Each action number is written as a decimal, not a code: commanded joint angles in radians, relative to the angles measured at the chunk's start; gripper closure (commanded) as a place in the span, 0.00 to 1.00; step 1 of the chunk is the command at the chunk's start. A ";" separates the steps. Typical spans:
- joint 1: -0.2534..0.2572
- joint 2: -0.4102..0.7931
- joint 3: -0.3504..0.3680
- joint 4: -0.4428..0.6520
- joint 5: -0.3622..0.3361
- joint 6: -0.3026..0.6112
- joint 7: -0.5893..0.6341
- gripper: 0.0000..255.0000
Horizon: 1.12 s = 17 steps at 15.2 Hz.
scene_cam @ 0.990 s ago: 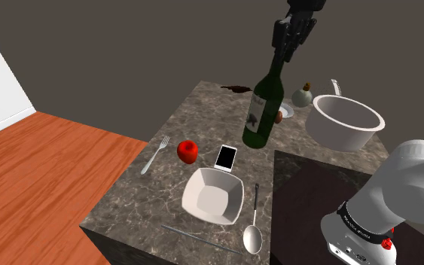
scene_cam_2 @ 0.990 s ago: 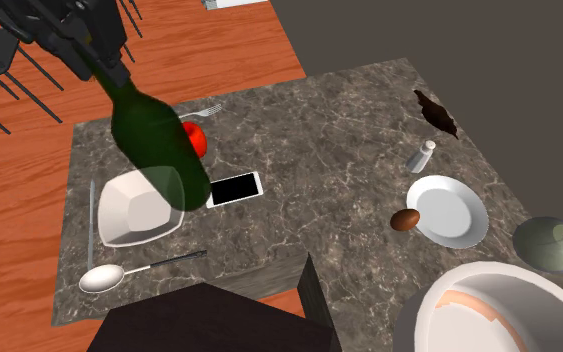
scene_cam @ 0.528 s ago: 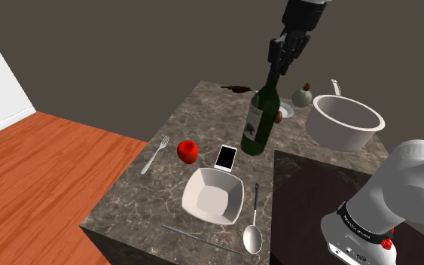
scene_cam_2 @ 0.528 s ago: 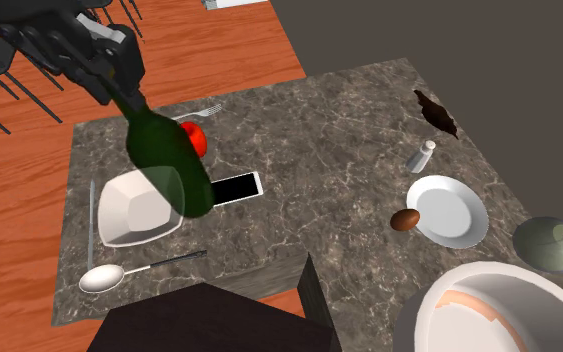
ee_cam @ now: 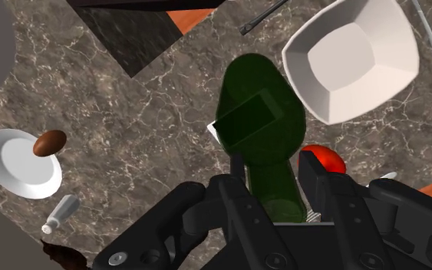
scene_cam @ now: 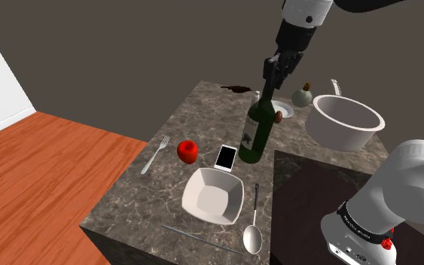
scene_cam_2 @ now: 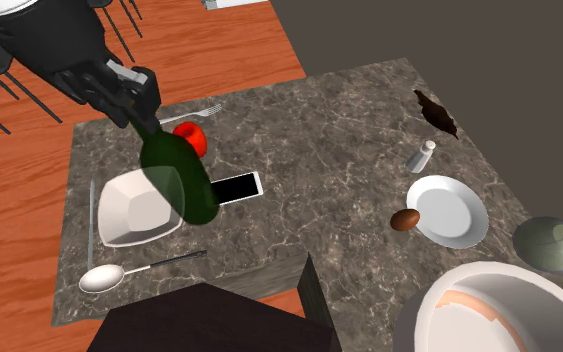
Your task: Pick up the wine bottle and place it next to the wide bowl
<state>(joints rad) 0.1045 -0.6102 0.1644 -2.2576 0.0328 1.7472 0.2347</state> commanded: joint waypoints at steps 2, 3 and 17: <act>0.002 -0.009 0.002 -0.047 0.002 0.039 0.001 1.00; 0.003 -0.011 0.003 -0.061 0.003 0.052 0.002 1.00; 0.008 -0.006 0.016 -0.246 0.011 0.241 0.010 1.00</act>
<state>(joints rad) 0.1121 -0.6156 0.1796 -2.4898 0.0433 1.9740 0.2438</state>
